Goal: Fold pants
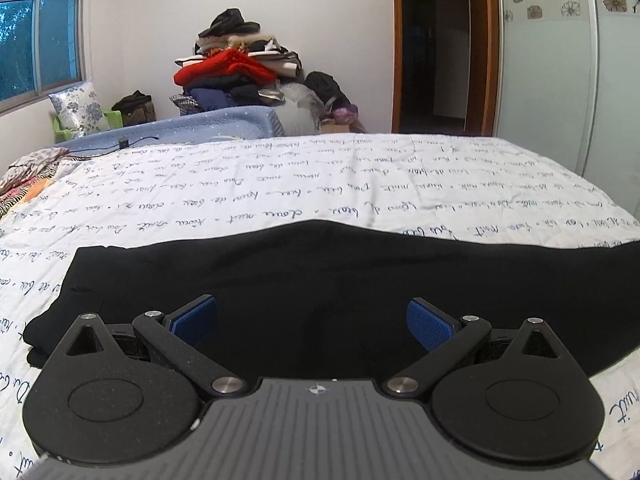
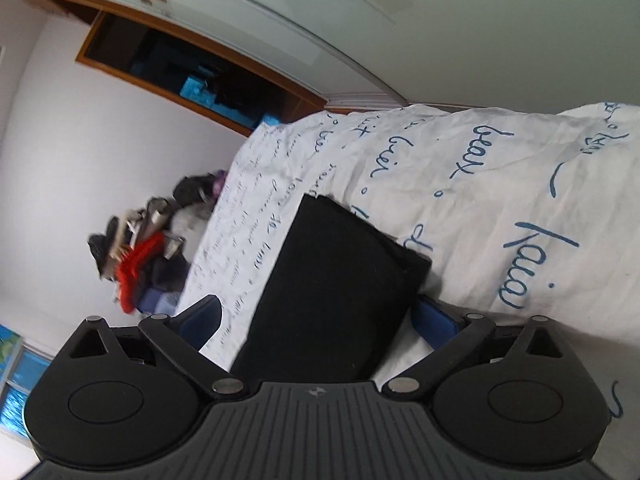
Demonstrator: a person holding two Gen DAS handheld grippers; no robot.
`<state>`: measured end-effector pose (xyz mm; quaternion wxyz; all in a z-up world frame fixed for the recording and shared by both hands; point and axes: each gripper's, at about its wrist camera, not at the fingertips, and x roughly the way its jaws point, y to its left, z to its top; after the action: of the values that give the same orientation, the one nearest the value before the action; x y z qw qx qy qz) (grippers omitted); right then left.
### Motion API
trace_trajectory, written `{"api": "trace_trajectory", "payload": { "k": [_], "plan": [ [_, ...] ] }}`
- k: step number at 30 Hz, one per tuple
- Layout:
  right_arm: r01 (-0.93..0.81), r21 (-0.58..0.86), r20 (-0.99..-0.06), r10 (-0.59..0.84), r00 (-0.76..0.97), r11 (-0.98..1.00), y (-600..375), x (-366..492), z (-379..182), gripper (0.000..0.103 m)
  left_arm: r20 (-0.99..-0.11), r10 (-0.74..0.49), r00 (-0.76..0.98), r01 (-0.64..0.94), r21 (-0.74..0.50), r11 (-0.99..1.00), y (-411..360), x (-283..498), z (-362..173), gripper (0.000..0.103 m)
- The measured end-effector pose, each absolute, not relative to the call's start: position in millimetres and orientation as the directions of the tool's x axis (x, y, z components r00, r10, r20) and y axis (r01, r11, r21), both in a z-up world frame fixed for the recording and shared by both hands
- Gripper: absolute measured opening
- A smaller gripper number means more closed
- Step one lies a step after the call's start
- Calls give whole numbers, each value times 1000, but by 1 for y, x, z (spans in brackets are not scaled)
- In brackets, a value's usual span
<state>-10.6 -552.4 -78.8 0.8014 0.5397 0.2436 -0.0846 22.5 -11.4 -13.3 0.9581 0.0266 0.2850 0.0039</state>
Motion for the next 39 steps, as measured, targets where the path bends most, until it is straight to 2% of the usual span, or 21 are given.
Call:
{"api": "trace_trajectory", "payload": {
  "k": [7,9,10,11,14,16,18,24,27,32,35,39],
  "plan": [
    [357,860,-430,141,892,365,-557,12,-87,103,-547,11,837,22,53,998,-18,23,-10,102],
    [367,858,-436,133,890,359,-557,20,-94,100,-540,5,842,30,56,998,-22,24,-7,102],
    [368,850,-439,121,890,377,-555,21,-94,87,-537,2,844,35,58,998,-24,25,-6,102],
    [381,832,-458,111,882,402,-553,20,-94,61,-534,-2,845,39,59,998,-27,25,-5,102],
    [409,824,-482,104,870,393,-555,18,-112,28,-532,-27,847,68,57,996,-34,26,-3,102],
    [390,851,-449,104,887,352,-560,11,-121,22,-533,-39,845,90,68,994,-42,27,-2,102],
    [371,866,-419,80,905,335,-561,3,-126,9,-529,-59,846,111,67,992,-51,29,0,102],
    [357,751,-410,-31,912,556,-531,-2,-108,7,-523,-236,819,281,8,960,-102,51,24,102],
    [365,597,-408,-121,905,714,-505,3,-90,7,-517,-387,763,413,-70,908,-139,73,42,102],
    [333,353,-396,-183,900,874,-460,11,-74,7,-581,-601,549,578,-255,775,-230,128,62,102],
    [319,310,-392,-186,901,895,-452,12,-72,7,-636,-645,423,641,-293,709,-295,152,63,101],
    [322,310,-398,-185,898,895,-450,13,-72,7,-736,-620,273,724,-267,636,-378,162,44,100]
  ]
}}
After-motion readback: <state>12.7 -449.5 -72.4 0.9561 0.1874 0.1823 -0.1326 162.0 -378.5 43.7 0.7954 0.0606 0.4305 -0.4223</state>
